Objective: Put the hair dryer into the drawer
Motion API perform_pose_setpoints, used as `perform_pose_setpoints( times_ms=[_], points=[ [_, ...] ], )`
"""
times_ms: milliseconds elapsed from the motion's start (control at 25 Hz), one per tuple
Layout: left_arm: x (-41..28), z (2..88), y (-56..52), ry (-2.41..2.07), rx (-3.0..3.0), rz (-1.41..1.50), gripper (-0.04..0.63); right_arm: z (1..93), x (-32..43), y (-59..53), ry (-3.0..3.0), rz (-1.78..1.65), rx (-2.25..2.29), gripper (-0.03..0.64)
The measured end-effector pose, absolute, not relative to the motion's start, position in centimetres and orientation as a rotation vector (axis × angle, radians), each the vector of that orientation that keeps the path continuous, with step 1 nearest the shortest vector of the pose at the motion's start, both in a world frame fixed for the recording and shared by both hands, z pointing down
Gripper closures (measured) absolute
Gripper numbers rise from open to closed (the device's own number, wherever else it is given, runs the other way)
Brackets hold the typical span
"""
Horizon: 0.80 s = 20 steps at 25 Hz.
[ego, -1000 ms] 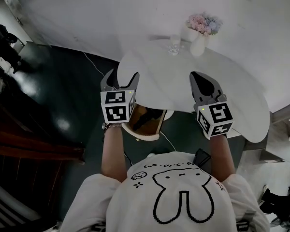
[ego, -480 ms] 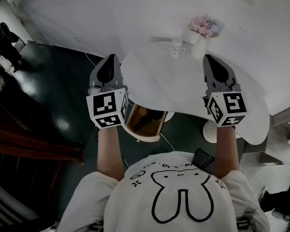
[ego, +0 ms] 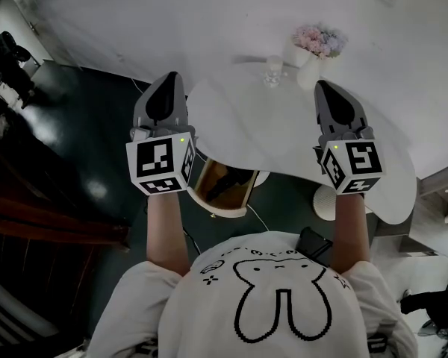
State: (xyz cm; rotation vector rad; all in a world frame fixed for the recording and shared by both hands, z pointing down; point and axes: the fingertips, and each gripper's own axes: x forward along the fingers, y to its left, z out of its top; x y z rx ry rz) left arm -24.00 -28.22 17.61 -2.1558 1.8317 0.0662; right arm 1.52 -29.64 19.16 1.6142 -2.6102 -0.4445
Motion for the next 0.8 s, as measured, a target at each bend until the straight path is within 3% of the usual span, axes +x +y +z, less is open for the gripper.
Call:
perform_pose_setpoints(
  times_ms=[800],
  points=[
    [-22.3, 17.4, -28.3, 1.814, -2.135, -0.009, 0.577, 19.7, 2.0, -29.3, -2.624, -0.438, 1.609, 0.618]
  ],
)
